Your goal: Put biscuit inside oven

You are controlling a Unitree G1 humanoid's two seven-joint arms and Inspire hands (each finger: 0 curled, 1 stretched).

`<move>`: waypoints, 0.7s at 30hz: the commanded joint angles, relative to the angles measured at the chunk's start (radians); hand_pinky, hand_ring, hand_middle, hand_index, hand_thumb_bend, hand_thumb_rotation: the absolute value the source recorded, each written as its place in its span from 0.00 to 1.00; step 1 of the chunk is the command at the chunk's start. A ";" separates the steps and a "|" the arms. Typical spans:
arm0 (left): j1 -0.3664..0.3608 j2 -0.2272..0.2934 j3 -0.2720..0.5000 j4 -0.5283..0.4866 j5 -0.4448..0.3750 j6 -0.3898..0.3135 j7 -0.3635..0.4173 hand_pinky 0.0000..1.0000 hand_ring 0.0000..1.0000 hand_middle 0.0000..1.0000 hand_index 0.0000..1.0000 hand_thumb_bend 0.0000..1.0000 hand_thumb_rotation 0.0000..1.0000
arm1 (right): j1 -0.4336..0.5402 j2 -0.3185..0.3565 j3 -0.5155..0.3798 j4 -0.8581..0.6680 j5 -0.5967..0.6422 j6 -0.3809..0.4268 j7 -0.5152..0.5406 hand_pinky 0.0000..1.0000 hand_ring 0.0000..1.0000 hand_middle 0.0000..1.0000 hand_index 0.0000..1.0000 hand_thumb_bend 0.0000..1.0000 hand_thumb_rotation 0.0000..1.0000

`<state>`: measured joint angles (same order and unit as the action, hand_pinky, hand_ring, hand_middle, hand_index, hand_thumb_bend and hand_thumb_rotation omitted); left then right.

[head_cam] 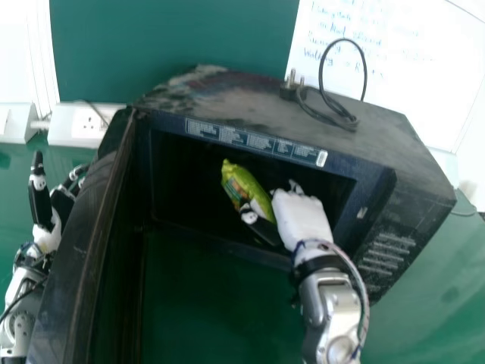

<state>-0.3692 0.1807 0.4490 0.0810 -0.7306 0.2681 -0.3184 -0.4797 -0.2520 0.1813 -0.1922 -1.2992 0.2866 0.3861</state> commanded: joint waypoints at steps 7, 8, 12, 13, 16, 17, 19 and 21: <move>0.015 0.000 0.002 -0.011 -0.010 0.004 -0.002 0.23 0.32 0.41 0.49 0.52 0.08 | -0.098 -0.036 0.054 0.181 0.058 -0.024 -0.131 0.63 0.51 0.46 0.50 0.53 0.00; 0.016 -0.001 0.002 -0.012 -0.009 0.003 0.001 0.23 0.32 0.41 0.49 0.52 0.08 | -0.111 -0.041 0.060 0.208 0.065 -0.031 -0.151 0.62 0.50 0.46 0.50 0.53 0.00; 0.015 -0.004 0.002 -0.014 -0.010 0.003 0.004 0.23 0.32 0.41 0.49 0.52 0.08 | -0.170 -0.062 0.094 0.324 0.078 -0.057 -0.246 0.56 0.44 0.44 0.50 0.53 0.00; 0.014 -0.004 0.002 -0.014 -0.012 0.004 0.005 0.23 0.32 0.41 0.49 0.52 0.08 | -0.184 -0.065 0.100 0.353 0.086 -0.064 -0.268 0.53 0.42 0.43 0.51 0.53 0.00; 0.016 -0.003 0.002 -0.014 -0.013 0.004 0.002 0.23 0.32 0.41 0.49 0.52 0.08 | -0.227 -0.071 0.120 0.439 0.103 -0.077 -0.342 0.51 0.40 0.42 0.51 0.53 0.00; 0.015 -0.003 0.003 -0.014 -0.014 0.006 0.002 0.23 0.32 0.41 0.49 0.52 0.08 | -0.240 -0.074 0.128 0.465 0.107 -0.082 -0.365 0.49 0.38 0.42 0.51 0.53 0.00; 0.014 -0.004 0.004 -0.016 -0.018 0.012 0.009 0.23 0.32 0.41 0.49 0.52 0.08 | -0.264 -0.078 0.144 0.516 0.116 -0.088 -0.405 0.47 0.37 0.41 0.51 0.53 0.00; 0.015 -0.007 0.004 -0.022 -0.019 0.015 0.017 0.23 0.32 0.41 0.49 0.52 0.08 | -0.287 -0.081 0.156 0.565 0.131 -0.100 -0.453 0.45 0.36 0.41 0.51 0.53 0.00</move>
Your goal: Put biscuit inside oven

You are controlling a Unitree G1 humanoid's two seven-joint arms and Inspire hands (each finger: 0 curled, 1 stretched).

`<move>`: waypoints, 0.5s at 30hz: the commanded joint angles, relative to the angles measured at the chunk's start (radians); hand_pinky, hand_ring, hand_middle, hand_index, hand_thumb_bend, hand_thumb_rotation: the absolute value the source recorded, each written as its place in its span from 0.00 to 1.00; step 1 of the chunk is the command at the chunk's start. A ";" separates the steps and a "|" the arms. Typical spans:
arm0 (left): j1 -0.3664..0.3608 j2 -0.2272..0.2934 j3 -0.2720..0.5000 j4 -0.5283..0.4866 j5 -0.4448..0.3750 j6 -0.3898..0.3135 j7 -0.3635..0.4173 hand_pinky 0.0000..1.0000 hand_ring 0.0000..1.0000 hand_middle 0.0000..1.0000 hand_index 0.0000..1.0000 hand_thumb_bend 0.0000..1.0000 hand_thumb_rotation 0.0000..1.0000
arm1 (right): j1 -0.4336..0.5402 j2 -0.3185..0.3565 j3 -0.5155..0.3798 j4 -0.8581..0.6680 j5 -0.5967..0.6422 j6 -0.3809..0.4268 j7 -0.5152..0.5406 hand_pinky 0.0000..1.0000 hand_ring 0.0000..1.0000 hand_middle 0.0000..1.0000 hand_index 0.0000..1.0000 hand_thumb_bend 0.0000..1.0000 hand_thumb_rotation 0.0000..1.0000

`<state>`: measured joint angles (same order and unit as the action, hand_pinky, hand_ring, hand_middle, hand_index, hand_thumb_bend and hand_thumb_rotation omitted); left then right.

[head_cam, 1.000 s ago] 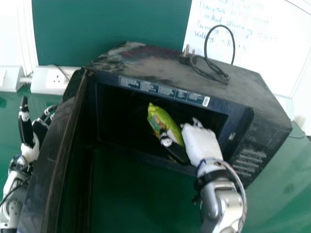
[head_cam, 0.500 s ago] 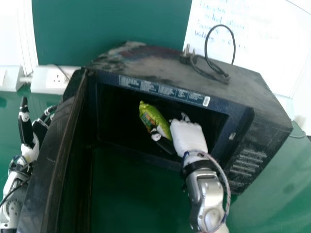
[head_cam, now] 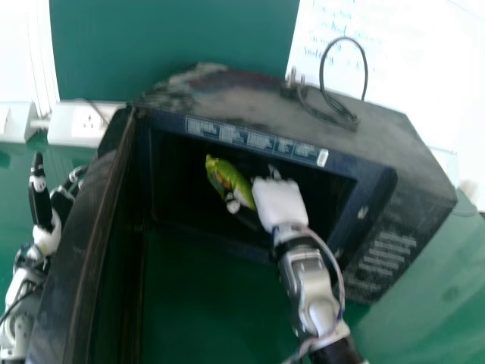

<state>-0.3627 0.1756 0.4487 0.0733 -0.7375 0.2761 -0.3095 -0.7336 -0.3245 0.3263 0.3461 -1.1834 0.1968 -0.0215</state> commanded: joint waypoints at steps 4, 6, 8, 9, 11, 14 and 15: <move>0.010 0.004 0.002 -0.009 -0.013 0.004 -0.004 0.23 0.32 0.41 0.49 0.52 0.08 | -0.076 -0.014 0.035 0.117 0.030 -0.016 -0.112 0.42 0.35 0.41 0.50 0.53 0.00; 0.012 0.007 0.002 -0.008 -0.012 0.002 -0.006 0.23 0.32 0.41 0.49 0.52 0.08 | -0.091 -0.017 0.038 0.157 0.051 -0.033 -0.156 0.43 0.40 0.42 0.50 0.52 0.00; 0.014 0.010 0.000 -0.006 -0.006 -0.004 -0.010 0.23 0.32 0.41 0.49 0.52 0.08 | -0.111 -0.020 0.047 0.202 0.062 -0.037 -0.189 0.46 0.44 0.43 0.50 0.52 0.00; 0.014 0.011 0.000 -0.004 -0.006 -0.006 -0.013 0.23 0.32 0.41 0.49 0.52 0.08 | -0.121 -0.021 0.052 0.224 0.066 -0.037 -0.204 0.46 0.44 0.43 0.51 0.52 0.00; 0.013 0.009 0.001 -0.003 -0.007 -0.004 -0.008 0.23 0.32 0.41 0.49 0.52 0.08 | -0.139 -0.024 0.062 0.262 0.073 -0.037 -0.225 0.48 0.45 0.43 0.51 0.52 0.00; 0.012 0.005 0.001 -0.007 -0.009 -0.001 -0.001 0.23 0.32 0.41 0.49 0.52 0.08 | -0.157 -0.027 0.074 0.297 0.090 -0.033 -0.234 0.49 0.45 0.43 0.51 0.52 0.00; 0.012 0.005 0.001 -0.007 -0.009 -0.001 -0.002 0.23 0.32 0.41 0.49 0.52 0.08 | -0.161 -0.028 0.077 0.302 0.097 -0.032 -0.233 0.49 0.45 0.43 0.51 0.52 0.00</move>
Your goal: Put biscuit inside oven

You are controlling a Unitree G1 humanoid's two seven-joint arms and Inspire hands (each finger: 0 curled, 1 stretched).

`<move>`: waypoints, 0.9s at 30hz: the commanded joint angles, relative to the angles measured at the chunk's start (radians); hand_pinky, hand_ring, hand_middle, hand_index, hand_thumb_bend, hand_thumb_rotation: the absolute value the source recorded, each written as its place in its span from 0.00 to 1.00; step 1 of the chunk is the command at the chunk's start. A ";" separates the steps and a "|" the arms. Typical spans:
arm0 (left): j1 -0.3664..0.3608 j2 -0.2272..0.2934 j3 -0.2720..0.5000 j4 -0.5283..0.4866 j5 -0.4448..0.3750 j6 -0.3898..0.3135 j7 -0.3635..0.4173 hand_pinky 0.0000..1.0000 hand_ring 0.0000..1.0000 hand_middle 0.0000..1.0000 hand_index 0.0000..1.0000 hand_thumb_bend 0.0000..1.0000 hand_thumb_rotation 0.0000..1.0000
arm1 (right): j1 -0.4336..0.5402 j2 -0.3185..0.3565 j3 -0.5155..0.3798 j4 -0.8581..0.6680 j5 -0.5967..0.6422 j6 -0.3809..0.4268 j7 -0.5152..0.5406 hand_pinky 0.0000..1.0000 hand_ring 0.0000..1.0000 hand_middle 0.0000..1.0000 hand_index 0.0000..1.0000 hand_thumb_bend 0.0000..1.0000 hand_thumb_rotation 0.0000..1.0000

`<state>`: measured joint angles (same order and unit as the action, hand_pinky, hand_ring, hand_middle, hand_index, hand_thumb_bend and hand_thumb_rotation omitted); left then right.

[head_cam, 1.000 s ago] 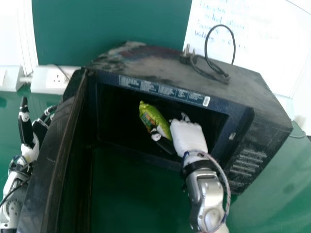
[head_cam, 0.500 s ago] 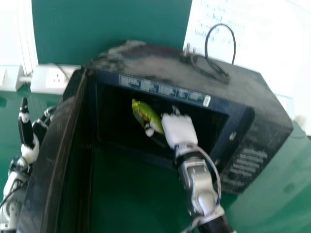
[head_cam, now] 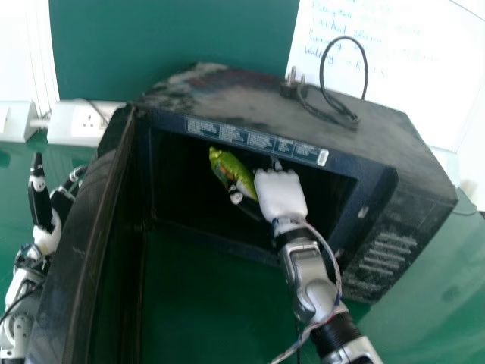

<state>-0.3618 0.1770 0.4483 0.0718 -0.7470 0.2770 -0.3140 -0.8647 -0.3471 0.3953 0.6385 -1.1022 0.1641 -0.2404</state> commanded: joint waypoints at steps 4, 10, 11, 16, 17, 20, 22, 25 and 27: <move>0.009 0.004 0.003 -0.003 -0.003 -0.001 0.000 0.23 0.32 0.41 0.49 0.52 0.08 | -0.032 -0.008 0.021 -0.002 0.025 0.026 0.011 0.51 0.45 0.45 0.51 0.52 0.00; 0.010 0.004 0.002 -0.008 -0.004 0.004 0.007 0.23 0.32 0.41 0.49 0.52 0.08 | 0.000 -0.020 0.034 -0.095 0.029 0.076 0.098 0.52 0.50 0.46 0.53 0.52 0.01; 0.009 0.003 0.002 -0.008 -0.006 0.006 0.009 0.23 0.32 0.41 0.49 0.52 0.08 | 0.006 -0.023 0.039 -0.115 0.025 0.088 0.122 0.51 0.50 0.46 0.53 0.52 0.01; 0.009 0.006 0.001 -0.003 -0.003 -0.001 -0.003 0.22 0.31 0.41 0.49 0.52 0.08 | 0.033 -0.035 0.059 -0.211 0.008 0.156 0.256 0.52 0.54 0.58 0.67 0.84 0.30; 0.009 0.006 0.002 -0.003 -0.006 0.002 -0.002 0.22 0.31 0.41 0.49 0.52 0.08 | 0.040 -0.036 0.058 -0.229 0.010 0.164 0.275 0.52 0.55 0.58 0.67 0.86 0.31; 0.008 0.006 0.002 -0.002 -0.007 0.003 -0.002 0.22 0.31 0.41 0.49 0.52 0.08 | 0.061 -0.037 0.052 -0.286 0.021 0.187 0.336 0.57 0.60 0.63 0.70 0.86 0.33; 0.008 0.008 0.001 0.000 -0.005 0.002 -0.007 0.23 0.32 0.41 0.49 0.52 0.08 | 0.079 -0.039 0.045 -0.331 0.028 0.204 0.380 0.59 0.62 0.65 0.72 0.85 0.33; 0.011 0.010 0.000 -0.004 0.002 -0.002 -0.006 0.23 0.32 0.41 0.49 0.52 0.08 | 0.106 -0.041 0.043 -0.404 0.020 0.245 0.449 0.59 0.62 0.65 0.74 0.85 0.35; 0.012 0.008 0.001 -0.005 0.001 -0.002 -0.003 0.23 0.32 0.41 0.49 0.52 0.08 | 0.136 -0.040 0.038 -0.468 0.016 0.273 0.486 0.58 0.62 0.65 0.73 0.85 0.35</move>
<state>-0.3619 0.1780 0.4479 0.0723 -0.7479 0.2784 -0.3160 -0.7601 -0.3842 0.4416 0.2196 -1.0841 0.4183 0.2190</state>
